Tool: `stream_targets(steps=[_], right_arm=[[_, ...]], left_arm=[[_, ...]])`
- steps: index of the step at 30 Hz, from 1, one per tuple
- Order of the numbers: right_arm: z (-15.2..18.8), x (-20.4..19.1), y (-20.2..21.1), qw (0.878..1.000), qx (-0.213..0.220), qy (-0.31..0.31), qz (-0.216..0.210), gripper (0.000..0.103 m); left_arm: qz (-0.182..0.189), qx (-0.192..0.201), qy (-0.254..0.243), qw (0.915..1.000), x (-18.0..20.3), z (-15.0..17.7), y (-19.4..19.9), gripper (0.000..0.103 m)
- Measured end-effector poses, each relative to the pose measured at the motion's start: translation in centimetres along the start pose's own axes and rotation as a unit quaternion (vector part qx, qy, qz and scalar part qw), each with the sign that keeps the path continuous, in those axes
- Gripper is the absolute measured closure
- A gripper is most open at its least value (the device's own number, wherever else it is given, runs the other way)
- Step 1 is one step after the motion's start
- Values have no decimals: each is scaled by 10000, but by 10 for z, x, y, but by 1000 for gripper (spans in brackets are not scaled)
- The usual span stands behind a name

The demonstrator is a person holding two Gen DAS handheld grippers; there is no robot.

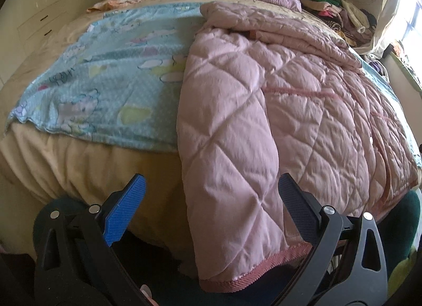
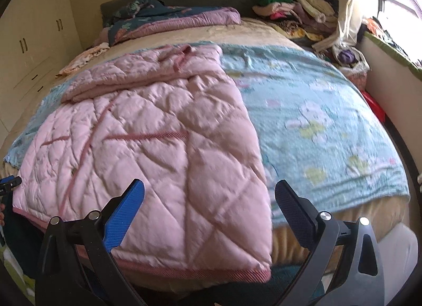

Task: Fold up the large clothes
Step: 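Grasp the jacket hem with the right tool while the left tool grasps the hem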

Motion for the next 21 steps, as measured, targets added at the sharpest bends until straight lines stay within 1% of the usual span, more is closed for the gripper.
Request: stream_targets(steps=[6, 8, 14, 18, 20, 21], right_arm=[[24, 21, -15, 9990, -324, -272, -111, 4], [33, 27, -21, 9982, -438, -379, -172, 4], [54, 37, -35, 9930, -791, -650, -598, 4], [59, 34, -45, 9874, -1061, -712, -936, 5], [60, 33, -47, 9844, -1117, -753, -1132, 5], [61, 31, -47, 9843, -1111, -725, -1164, 5]], left_arm=[[53, -161, -70, 9998, 4, 6, -9, 9], [100, -271, -90, 9995, 6, 9, -14, 9], [224, -502, -107, 9984, 9, 17, -24, 9], [293, -535, -11, 9981, 5, 19, -23, 9], [348, -559, 44, 9978, 3, 21, -22, 9], [375, -571, 75, 9976, 2, 21, -22, 9]])
Point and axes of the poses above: each gripper's, at about its wrist camera, not at the fingertips, and y roughly against the way its jaws point, x to its right, z to its underside, the point moved 2 cm from there along -y, roughly the way its jaws point, and after that the axes turned 14 degrees about -x, right-handed, at the moved point
